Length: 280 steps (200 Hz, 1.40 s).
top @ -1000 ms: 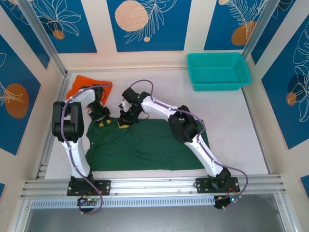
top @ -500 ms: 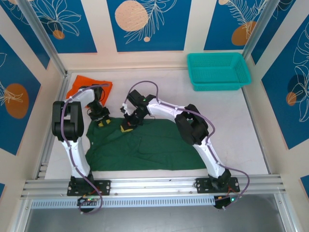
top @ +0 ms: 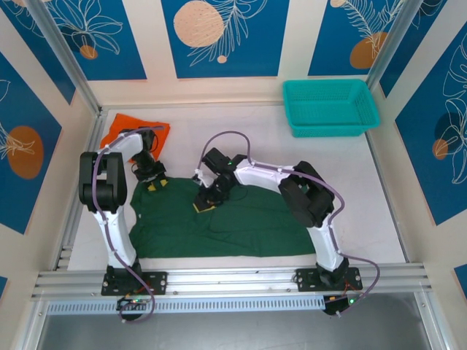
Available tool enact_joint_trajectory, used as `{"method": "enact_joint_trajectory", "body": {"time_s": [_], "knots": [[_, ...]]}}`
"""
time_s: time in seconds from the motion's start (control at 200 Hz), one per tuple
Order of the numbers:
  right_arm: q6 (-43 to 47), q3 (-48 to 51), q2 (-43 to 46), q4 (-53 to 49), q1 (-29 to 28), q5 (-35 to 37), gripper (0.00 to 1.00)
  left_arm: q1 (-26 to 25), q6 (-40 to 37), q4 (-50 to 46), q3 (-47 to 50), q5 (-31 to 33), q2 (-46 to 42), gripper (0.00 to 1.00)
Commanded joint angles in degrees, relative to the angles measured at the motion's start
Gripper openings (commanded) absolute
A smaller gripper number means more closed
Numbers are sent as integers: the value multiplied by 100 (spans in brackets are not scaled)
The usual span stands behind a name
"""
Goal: Fold and stack the t-shirts
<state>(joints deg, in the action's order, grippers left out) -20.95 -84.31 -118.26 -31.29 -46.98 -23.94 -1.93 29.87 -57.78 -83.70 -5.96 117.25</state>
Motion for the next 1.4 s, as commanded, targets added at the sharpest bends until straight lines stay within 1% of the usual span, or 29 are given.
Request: {"method": "enact_joint_trajectory", "body": {"time_s": [0.0,0.15,0.205,0.29,0.405,0.545,0.66,0.78,0.84,0.91,1.07,1.185,1.29,1.395], "knots": [[-141,273,484,272,233,124,30,112,50,-49,-137,96,134,37],[-736,432,682,425,558,254,30,105,22,-67,-154,74,59,39],[-1099,592,814,481,811,415,30,105,21,-62,-165,20,-2,41],[-1597,935,1102,414,1184,886,31,76,11,-89,-200,-37,-186,44],[-2018,1457,1417,264,1733,1203,32,-5,24,-114,-209,121,-564,48],[-2169,1919,1689,76,2281,1562,31,-210,339,-90,19,398,-1014,48],[-2340,2067,1723,-185,2636,1807,31,-536,869,211,560,229,-1276,48],[-2517,2152,1653,-431,2898,2050,30,-885,1369,610,961,-31,-1126,48],[-2697,2259,1664,-509,3038,2163,29,-1013,1500,724,987,-110,-895,47],[-2839,2449,1701,-445,3203,2114,29,-1168,1570,812,901,-137,-620,48],[-3074,2761,1818,-509,3653,1938,28,-1537,1665,787,236,-177,157,47],[-3003,2863,1963,-601,4044,1796,27,-1860,1719,731,-592,-203,771,47],[-2895,2868,2079,-740,4478,1682,27,-2151,1707,513,-1779,-205,1504,47],[-2767,2795,2190,-870,4829,1611,28,-2297,1642,195,-3403,-205,2419,47]]}}
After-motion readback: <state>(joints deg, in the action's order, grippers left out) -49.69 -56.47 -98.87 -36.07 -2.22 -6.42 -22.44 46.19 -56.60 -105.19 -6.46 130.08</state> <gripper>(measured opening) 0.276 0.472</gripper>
